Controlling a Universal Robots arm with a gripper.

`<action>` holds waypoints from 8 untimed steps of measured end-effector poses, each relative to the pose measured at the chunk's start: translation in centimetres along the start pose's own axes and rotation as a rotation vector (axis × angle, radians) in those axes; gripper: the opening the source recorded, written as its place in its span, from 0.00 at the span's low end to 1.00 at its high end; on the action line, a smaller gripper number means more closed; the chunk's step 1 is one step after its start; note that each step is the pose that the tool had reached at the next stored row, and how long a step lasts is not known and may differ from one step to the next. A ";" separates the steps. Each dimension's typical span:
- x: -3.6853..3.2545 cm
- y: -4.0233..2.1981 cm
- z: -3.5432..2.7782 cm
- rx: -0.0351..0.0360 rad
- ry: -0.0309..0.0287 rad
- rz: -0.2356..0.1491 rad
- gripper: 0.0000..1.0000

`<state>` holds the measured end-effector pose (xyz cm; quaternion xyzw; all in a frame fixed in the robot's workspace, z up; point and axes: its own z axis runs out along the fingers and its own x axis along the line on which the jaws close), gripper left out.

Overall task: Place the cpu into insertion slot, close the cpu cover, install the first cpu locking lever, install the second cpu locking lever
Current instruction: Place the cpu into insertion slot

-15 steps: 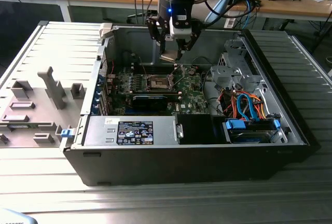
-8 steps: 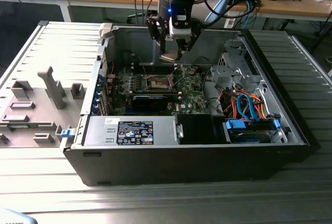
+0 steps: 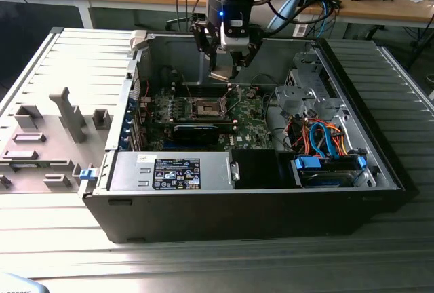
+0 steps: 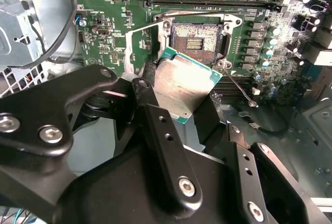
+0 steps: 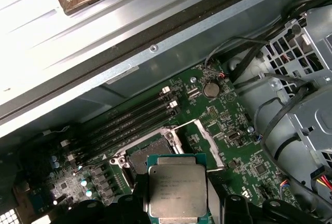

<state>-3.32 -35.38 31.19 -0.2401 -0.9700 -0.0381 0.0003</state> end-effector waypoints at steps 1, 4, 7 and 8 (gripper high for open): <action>0.00 0.00 0.01 -0.0001 -0.0003 0.004 0.54; 0.00 0.00 0.03 -0.0004 -0.0014 0.018 0.54; 0.00 0.00 0.07 -0.0009 -0.0034 0.045 0.54; 0.00 0.00 0.07 -0.0010 -0.0039 0.053 0.54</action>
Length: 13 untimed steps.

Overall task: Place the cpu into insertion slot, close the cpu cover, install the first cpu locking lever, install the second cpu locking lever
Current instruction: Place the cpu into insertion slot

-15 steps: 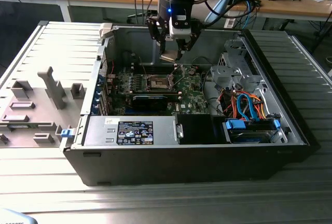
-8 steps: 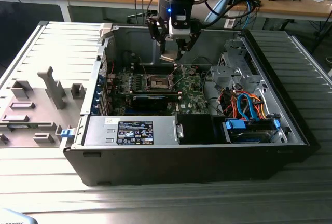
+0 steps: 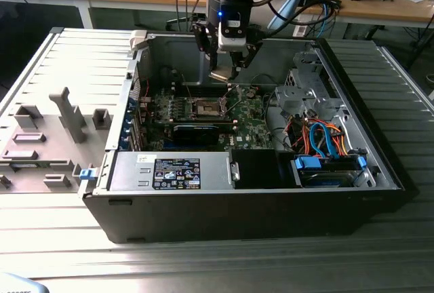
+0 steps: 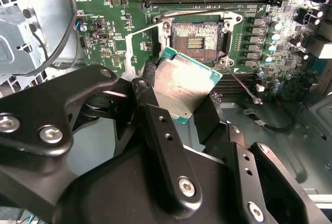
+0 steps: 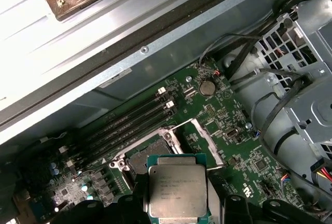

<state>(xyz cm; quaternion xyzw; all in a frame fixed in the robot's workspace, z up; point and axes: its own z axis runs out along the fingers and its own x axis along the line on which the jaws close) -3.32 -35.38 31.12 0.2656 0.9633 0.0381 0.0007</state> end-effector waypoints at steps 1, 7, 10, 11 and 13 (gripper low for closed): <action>0.00 0.00 0.00 0.0000 -0.0001 0.002 0.54; 0.00 0.00 0.01 -0.0004 -0.0016 0.022 0.54; 0.00 0.00 0.02 -0.0006 -0.0020 0.028 0.54; 0.00 0.00 0.01 -0.0006 -0.0021 0.029 0.54; 0.00 0.00 0.01 -0.0006 -0.0023 0.032 0.54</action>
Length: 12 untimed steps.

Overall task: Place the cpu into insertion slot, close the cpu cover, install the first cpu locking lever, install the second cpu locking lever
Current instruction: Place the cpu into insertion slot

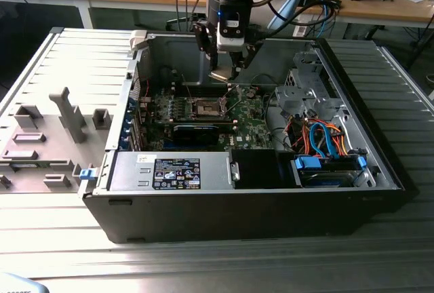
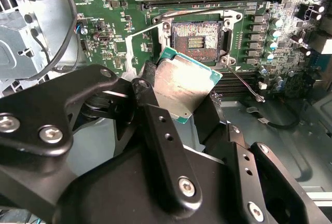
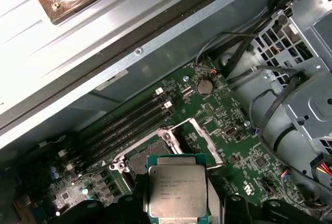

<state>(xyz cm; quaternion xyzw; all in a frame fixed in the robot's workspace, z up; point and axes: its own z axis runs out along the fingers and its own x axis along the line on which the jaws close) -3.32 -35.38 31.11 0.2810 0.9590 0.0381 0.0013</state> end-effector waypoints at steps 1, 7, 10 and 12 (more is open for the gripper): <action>0.00 0.00 0.00 0.0000 -0.0001 0.001 0.54; 0.00 0.00 0.00 -0.0003 -0.0012 0.016 0.54; 0.00 0.00 0.00 -0.0005 -0.0015 0.020 0.54; 0.00 0.00 0.00 -0.0005 -0.0017 0.023 0.54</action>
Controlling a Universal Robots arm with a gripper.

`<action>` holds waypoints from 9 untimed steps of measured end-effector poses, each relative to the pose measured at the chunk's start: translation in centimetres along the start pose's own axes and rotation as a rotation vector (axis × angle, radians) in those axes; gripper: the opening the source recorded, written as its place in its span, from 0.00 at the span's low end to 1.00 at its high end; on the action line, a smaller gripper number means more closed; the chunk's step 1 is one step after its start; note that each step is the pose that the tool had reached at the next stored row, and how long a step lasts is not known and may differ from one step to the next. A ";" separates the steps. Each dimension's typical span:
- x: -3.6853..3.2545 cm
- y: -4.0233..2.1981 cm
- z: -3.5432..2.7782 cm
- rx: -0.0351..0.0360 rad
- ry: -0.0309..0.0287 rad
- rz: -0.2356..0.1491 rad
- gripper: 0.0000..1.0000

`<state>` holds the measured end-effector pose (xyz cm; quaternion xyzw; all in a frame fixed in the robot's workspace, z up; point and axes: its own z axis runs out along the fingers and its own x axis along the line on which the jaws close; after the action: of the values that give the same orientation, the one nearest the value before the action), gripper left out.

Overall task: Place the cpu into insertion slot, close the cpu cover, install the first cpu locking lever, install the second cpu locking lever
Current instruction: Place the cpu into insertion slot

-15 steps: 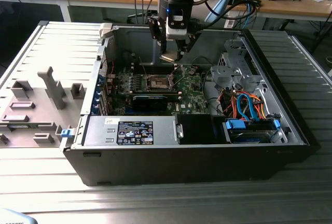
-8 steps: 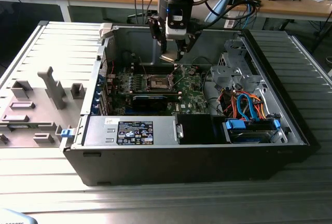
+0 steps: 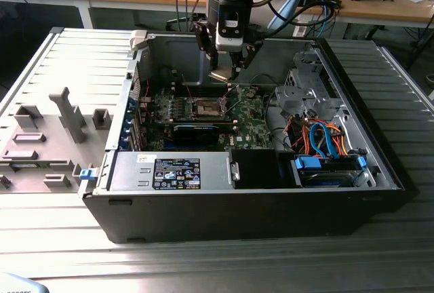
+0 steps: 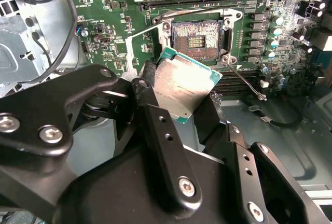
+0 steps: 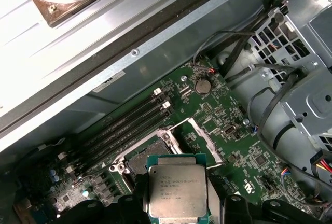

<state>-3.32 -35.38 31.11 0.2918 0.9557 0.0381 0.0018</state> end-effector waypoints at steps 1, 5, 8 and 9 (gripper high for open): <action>0.00 0.00 0.00 0.0000 -0.0001 0.001 0.54; 0.00 0.00 0.00 -0.0001 -0.0003 0.004 0.54; 0.00 0.00 0.00 -0.0001 -0.0007 0.009 0.54; 0.00 0.00 0.00 -0.0002 -0.0007 0.009 0.54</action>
<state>-3.32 -35.38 31.11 0.2963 0.9543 0.0381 0.0020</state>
